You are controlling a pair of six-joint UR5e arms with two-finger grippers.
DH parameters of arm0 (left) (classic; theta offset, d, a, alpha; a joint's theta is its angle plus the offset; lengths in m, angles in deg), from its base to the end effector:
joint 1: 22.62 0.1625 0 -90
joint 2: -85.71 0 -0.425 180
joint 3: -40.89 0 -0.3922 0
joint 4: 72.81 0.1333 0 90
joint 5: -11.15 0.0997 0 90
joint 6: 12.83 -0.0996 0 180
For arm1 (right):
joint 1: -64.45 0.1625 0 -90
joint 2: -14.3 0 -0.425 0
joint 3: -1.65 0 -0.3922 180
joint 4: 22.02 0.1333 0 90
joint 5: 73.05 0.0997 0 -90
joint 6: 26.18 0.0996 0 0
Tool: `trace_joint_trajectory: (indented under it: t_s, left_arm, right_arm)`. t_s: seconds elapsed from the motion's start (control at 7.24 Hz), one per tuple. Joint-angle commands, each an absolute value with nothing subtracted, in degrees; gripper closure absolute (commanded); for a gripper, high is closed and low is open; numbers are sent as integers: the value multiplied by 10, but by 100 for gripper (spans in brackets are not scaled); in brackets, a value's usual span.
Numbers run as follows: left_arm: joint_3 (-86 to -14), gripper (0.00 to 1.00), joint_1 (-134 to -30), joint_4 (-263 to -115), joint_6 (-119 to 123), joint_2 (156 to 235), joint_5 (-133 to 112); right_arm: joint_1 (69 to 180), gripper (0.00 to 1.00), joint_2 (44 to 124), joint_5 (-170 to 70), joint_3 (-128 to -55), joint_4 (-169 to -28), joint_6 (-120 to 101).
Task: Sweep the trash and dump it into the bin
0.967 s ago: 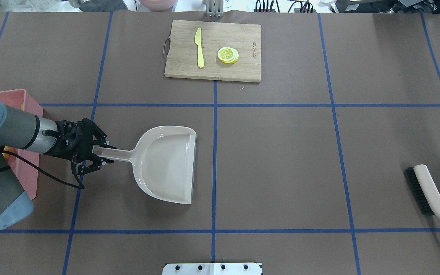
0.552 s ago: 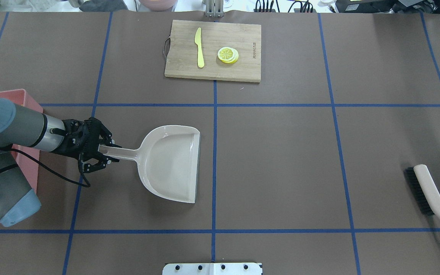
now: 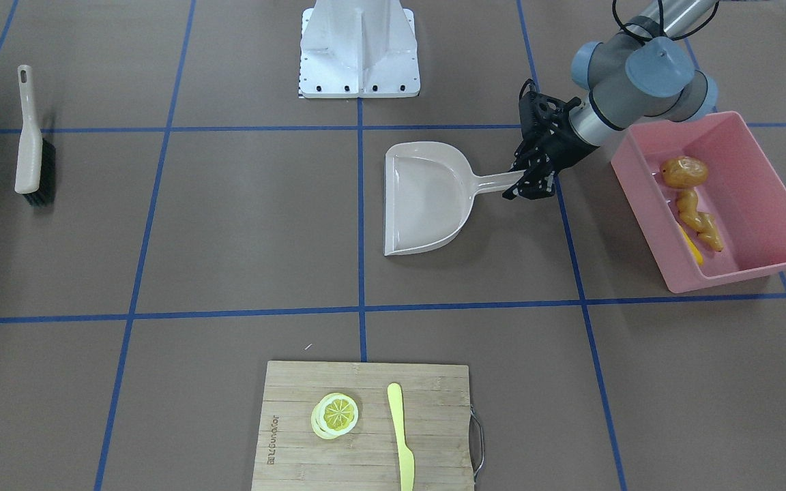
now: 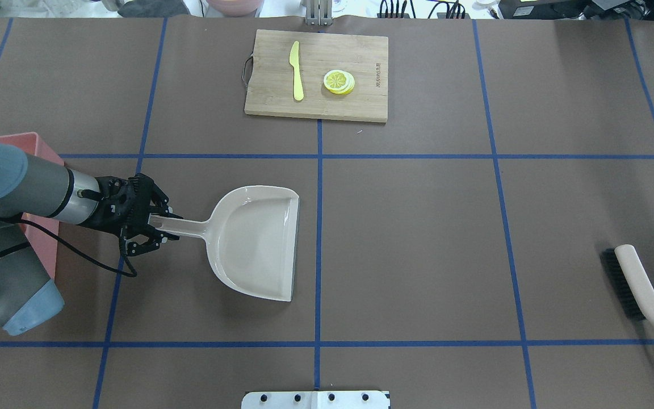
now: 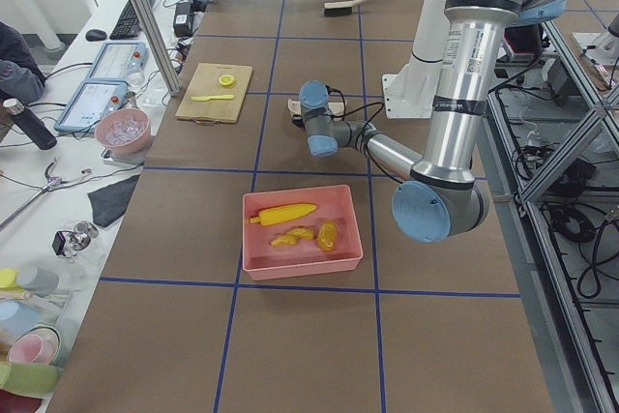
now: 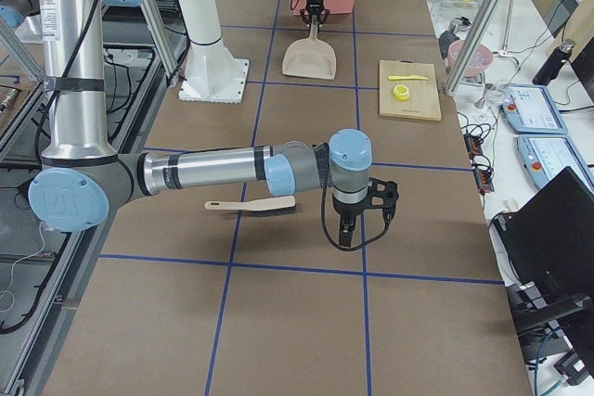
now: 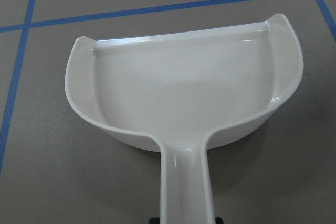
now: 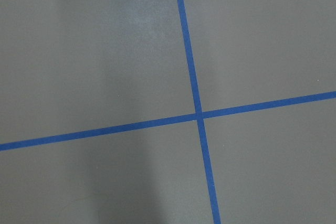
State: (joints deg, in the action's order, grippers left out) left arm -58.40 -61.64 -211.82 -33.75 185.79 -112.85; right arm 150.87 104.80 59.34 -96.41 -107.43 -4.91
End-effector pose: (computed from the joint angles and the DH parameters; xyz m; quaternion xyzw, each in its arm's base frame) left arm 0.3846 -0.4115 0.3886 0.4563 0.3729 0.5974 0.5439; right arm 0.0349 -0.5012 0.5868 0.0190 -0.3723 0.1047 0.9220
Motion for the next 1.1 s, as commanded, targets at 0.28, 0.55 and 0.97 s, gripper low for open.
trace_joint_trajectory:
  t_s: [0.28, 0.55, 0.97]
  left_arm:
    - [-592, 1, -623, -2120, -334, 1857, -1140]
    - [-622, 1, -649, -2119, -269, 1850, -1145]
    - [-698, 1, -721, -2105, -145, 1741, -1118]
  right_arm:
    - [1516, 0, 1045, 602, -963, -1104, -50]
    - [1516, 0, 1042, 598, -967, -1104, -50]
    - [1516, 0, 1047, 598, -964, -1104, -50]
